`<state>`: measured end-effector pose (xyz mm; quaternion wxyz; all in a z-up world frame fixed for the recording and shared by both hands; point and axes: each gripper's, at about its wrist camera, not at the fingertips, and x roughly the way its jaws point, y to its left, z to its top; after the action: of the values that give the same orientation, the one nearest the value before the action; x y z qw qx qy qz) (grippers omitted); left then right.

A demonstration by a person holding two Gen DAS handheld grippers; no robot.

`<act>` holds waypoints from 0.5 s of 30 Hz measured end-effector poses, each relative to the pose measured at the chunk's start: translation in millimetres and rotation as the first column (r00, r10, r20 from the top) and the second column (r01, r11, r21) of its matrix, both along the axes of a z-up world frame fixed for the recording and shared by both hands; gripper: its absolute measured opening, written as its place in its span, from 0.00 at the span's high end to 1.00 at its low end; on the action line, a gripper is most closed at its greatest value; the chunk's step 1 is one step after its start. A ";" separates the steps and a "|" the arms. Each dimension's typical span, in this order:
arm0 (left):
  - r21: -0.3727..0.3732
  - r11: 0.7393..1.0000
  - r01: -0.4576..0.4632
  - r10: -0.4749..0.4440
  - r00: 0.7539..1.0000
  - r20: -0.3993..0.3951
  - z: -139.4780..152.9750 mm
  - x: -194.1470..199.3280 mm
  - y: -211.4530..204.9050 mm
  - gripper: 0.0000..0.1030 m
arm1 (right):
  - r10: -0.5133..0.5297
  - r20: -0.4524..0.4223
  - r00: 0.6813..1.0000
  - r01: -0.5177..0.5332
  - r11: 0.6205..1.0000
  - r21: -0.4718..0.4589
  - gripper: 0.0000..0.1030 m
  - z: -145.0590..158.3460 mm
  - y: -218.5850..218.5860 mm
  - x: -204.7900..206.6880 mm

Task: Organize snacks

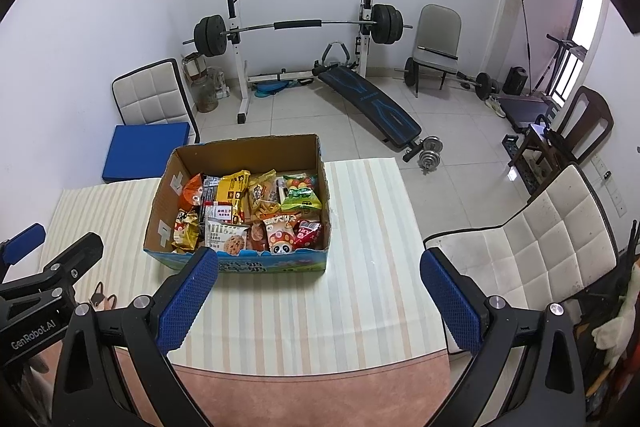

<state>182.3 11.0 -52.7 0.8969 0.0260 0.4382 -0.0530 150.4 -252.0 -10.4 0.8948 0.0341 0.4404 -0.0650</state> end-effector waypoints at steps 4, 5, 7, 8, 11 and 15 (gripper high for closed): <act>-0.002 1.000 0.001 -0.001 1.000 -0.002 0.6 0.1 0.1 0.04 | 0.003 0.002 1.000 -0.003 1.000 -0.004 0.00 -0.2 -0.1 0.2; -0.003 1.000 0.002 -0.002 1.000 -0.001 0.4 0.0 -0.1 0.04 | 0.003 0.003 1.000 -0.003 1.000 -0.006 0.00 0.2 -0.2 0.1; -0.001 1.000 -0.001 0.001 1.000 -0.001 0.5 0.0 0.0 0.04 | 0.005 0.005 1.000 -0.005 1.000 -0.006 0.00 0.0 1.1 1.5; -0.003 1.000 -0.001 0.001 1.000 -0.001 0.7 0.0 0.1 0.04 | 0.005 0.006 1.000 -0.005 1.000 -0.008 0.00 0.2 0.7 1.2; -0.002 1.000 -0.001 0.001 1.000 0.000 0.2 -0.3 -0.2 0.04 | 0.009 0.007 1.000 -0.009 1.000 -0.006 0.00 1.0 1.9 3.1; 0.002 1.000 -0.001 0.001 1.000 0.003 0.4 0.0 -0.1 0.04 | 0.009 0.007 1.000 -0.009 1.000 -0.007 0.00 0.9 1.9 4.3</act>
<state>182.3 10.9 -52.3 0.8975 0.0267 0.4370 -0.0522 154.7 -250.1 -9.5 0.8966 0.0295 0.4373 -0.0624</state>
